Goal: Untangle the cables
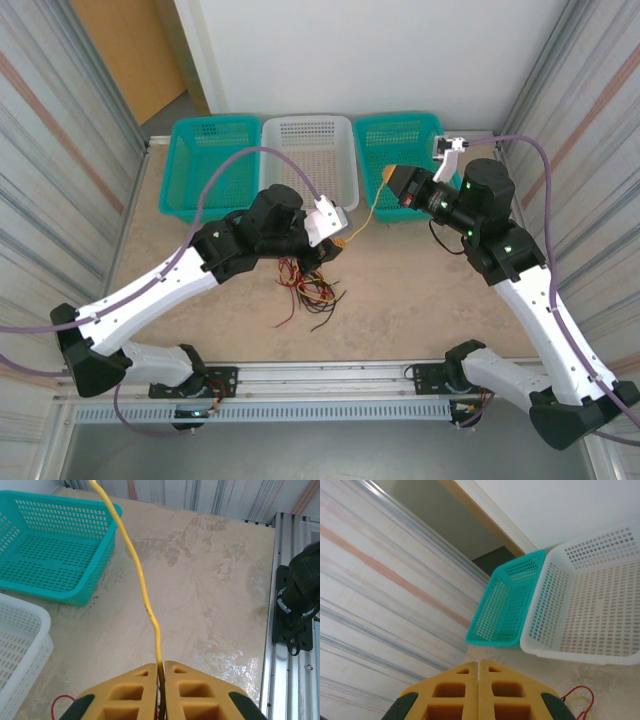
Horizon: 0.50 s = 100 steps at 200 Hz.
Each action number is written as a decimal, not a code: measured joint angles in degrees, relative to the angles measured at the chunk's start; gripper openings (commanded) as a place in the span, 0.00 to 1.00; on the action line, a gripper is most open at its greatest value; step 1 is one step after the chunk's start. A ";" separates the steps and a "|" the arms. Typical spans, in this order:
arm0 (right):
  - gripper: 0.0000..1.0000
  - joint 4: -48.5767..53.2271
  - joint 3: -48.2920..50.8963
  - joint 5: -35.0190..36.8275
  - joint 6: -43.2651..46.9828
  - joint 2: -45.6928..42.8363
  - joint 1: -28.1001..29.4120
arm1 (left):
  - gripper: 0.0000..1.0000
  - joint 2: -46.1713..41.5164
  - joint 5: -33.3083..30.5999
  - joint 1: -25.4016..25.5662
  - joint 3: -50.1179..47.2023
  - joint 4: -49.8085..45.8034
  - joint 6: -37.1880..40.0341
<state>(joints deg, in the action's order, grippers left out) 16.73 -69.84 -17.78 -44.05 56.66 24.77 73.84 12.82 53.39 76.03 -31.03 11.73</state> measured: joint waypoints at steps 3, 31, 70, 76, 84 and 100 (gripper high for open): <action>0.00 0.02 0.00 -0.02 0.00 0.00 0.02 | 0.05 0.00 0.02 0.00 -0.09 0.11 0.02; 0.00 0.02 0.00 0.04 0.00 -0.02 0.35 | 0.00 0.00 0.22 0.00 -1.09 1.33 -0.61; 0.00 0.04 0.00 0.26 0.20 -0.17 0.35 | 0.00 -0.70 0.17 0.00 -3.50 4.70 -1.11; 0.00 0.04 0.00 0.33 0.20 -0.24 0.35 | 0.00 -1.05 0.17 -0.02 -3.96 5.25 -1.20; 0.00 0.04 0.00 0.57 0.20 -0.46 0.35 | 0.00 -1.57 0.17 0.00 -4.61 6.10 -1.25; 0.00 0.04 0.00 1.11 0.20 -1.14 0.35 | 0.00 -2.36 0.20 0.00 -5.35 7.41 -1.27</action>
<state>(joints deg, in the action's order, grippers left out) 16.78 -69.84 -16.67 -43.86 55.53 25.12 71.48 13.02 53.39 70.67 -23.62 10.46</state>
